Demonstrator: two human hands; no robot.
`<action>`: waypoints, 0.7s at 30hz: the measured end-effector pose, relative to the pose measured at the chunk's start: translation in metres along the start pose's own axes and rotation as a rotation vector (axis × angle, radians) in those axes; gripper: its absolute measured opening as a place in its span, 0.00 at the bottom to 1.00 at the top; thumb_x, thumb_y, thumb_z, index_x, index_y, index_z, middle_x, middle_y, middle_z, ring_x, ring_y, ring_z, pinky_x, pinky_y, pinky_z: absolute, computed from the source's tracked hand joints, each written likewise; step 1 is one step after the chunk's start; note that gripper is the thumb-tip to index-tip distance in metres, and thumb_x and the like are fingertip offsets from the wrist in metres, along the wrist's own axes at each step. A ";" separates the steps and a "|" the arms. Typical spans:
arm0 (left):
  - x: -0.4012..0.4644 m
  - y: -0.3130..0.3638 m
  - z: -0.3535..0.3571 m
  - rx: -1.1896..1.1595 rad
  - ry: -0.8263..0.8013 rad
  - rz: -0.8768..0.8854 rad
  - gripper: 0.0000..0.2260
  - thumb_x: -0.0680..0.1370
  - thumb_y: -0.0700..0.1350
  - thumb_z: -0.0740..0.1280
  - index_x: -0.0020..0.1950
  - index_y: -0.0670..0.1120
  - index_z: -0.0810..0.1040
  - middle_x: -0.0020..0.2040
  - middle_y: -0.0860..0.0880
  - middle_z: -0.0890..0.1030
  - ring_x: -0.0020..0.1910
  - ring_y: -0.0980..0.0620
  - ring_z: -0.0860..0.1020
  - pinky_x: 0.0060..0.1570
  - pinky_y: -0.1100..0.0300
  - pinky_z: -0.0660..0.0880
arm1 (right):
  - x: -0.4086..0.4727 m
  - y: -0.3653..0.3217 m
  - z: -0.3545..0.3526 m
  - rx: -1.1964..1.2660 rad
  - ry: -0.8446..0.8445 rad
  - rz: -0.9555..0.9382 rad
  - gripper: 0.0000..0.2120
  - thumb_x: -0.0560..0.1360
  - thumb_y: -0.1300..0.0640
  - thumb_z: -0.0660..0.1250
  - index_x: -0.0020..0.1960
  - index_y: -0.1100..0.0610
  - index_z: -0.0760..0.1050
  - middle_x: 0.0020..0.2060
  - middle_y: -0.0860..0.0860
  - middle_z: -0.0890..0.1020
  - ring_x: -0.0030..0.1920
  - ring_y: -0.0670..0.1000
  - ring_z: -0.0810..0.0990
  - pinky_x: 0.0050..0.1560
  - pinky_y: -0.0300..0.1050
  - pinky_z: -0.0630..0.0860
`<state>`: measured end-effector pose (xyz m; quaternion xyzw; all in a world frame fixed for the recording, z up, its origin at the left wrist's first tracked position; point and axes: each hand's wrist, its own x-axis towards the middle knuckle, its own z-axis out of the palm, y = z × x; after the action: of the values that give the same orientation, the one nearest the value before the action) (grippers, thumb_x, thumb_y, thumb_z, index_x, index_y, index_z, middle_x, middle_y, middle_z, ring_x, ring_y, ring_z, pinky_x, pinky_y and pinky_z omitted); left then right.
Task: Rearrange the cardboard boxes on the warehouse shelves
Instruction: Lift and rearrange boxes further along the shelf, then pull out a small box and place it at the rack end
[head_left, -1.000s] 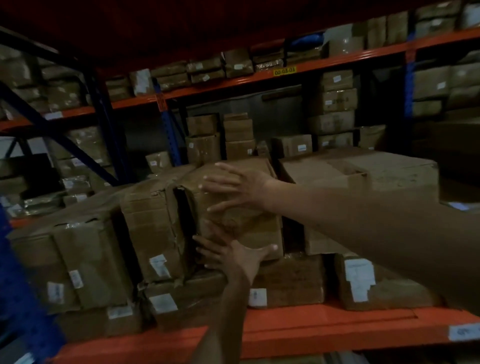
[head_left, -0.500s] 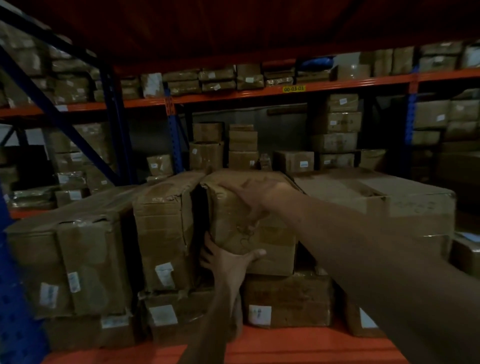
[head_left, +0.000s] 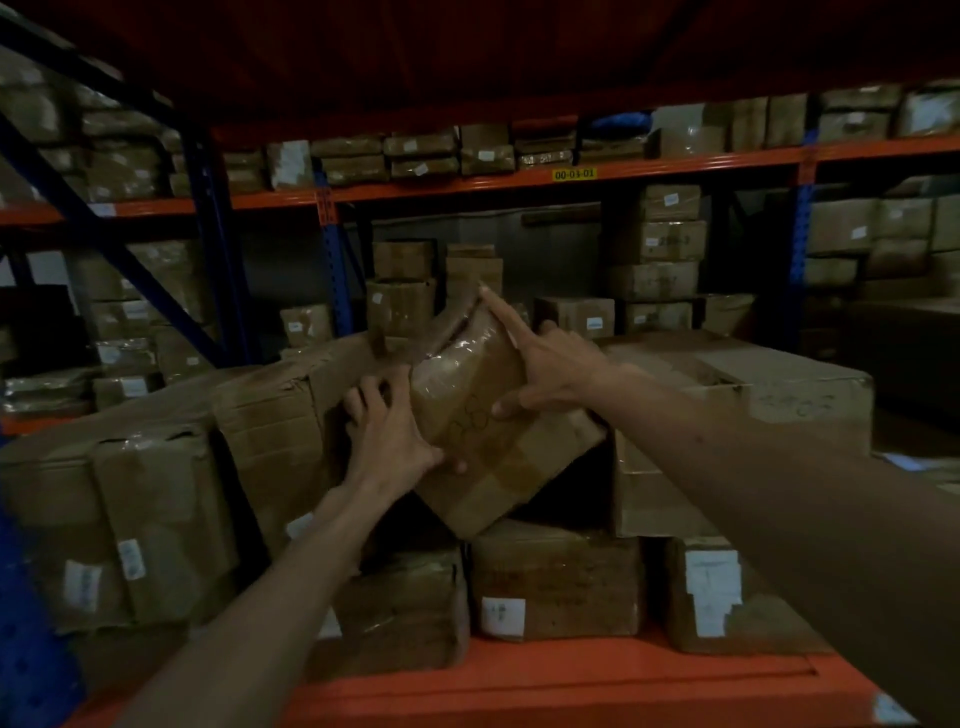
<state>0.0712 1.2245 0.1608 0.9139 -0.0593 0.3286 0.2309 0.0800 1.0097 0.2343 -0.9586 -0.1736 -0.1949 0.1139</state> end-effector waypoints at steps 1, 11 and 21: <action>0.003 -0.003 -0.006 0.100 -0.040 0.083 0.60 0.52 0.61 0.82 0.77 0.54 0.52 0.72 0.43 0.55 0.71 0.40 0.53 0.68 0.35 0.63 | -0.005 0.003 0.008 0.075 -0.017 0.041 0.67 0.64 0.42 0.81 0.68 0.28 0.21 0.71 0.64 0.68 0.66 0.67 0.73 0.68 0.69 0.66; 0.008 0.015 0.010 0.350 -0.215 0.278 0.63 0.57 0.61 0.82 0.79 0.53 0.43 0.74 0.43 0.42 0.75 0.39 0.40 0.67 0.30 0.61 | -0.004 0.028 0.024 -0.303 -0.095 -0.034 0.63 0.60 0.37 0.80 0.82 0.46 0.44 0.81 0.54 0.43 0.79 0.61 0.37 0.76 0.67 0.42; -0.002 0.036 0.021 0.213 -0.131 0.383 0.56 0.54 0.60 0.82 0.76 0.45 0.61 0.70 0.43 0.57 0.71 0.42 0.51 0.67 0.37 0.65 | -0.035 0.048 0.009 -0.049 -0.147 -0.096 0.43 0.61 0.48 0.83 0.72 0.47 0.70 0.67 0.49 0.74 0.68 0.53 0.70 0.67 0.51 0.69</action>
<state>0.0723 1.1824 0.1593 0.9247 -0.2113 0.3106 0.0621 0.0705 0.9582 0.2049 -0.9633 -0.2226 -0.1334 0.0678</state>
